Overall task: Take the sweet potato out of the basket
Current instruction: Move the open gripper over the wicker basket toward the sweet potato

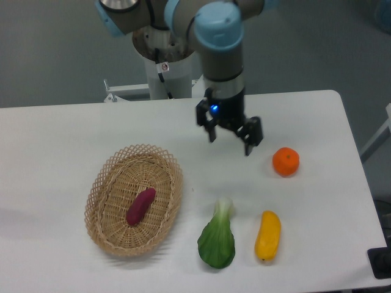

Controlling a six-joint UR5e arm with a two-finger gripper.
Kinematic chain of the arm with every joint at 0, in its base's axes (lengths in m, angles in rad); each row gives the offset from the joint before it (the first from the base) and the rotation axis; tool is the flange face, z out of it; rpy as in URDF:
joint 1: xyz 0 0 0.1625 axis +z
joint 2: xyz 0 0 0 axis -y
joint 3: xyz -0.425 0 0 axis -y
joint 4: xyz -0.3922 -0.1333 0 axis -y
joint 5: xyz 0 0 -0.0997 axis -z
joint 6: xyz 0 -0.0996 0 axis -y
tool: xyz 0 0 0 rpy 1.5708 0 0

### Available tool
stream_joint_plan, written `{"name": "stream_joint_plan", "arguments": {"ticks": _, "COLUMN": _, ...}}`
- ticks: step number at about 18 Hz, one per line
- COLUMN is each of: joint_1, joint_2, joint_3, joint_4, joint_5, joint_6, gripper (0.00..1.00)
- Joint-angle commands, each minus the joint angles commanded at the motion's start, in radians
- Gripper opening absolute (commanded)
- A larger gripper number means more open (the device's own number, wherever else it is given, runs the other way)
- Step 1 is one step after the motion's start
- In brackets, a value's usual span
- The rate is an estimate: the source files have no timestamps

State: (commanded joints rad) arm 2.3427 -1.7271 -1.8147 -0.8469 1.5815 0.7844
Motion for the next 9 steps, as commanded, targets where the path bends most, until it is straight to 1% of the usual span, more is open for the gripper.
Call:
{"name": "stream_joint_plan", "arguments": {"ticks": 2, "joint_1": -0.051, "joint_2": -0.028, "joint_3": -0.001, "joint_4": 0.020, "joint_5": 0.006, "joint_6": -0.045, "gripper": 1.00}}
{"name": "stream_joint_plan", "arguments": {"ticks": 4, "joint_1": -0.104, "joint_2": -0.061, "joint_3": -0.002, "joint_4": 0.020, "joint_5": 0.008, "joint_6": -0.059, "gripper": 1.00}}
{"name": "stream_joint_plan", "arguments": {"ticks": 6, "joint_1": -0.137, "joint_2": -0.097, "joint_3": 0.008, "joint_4": 0.025, "joint_5": 0.006, "joint_6": -0.120, "gripper": 1.00}}
{"name": "stream_joint_plan", "arguments": {"ticks": 9, "joint_1": -0.189, "joint_2": -0.140, "joint_3": 0.006, "joint_4": 0.025, "joint_5": 0.005, "joint_6": -0.131, "gripper": 1.00}}
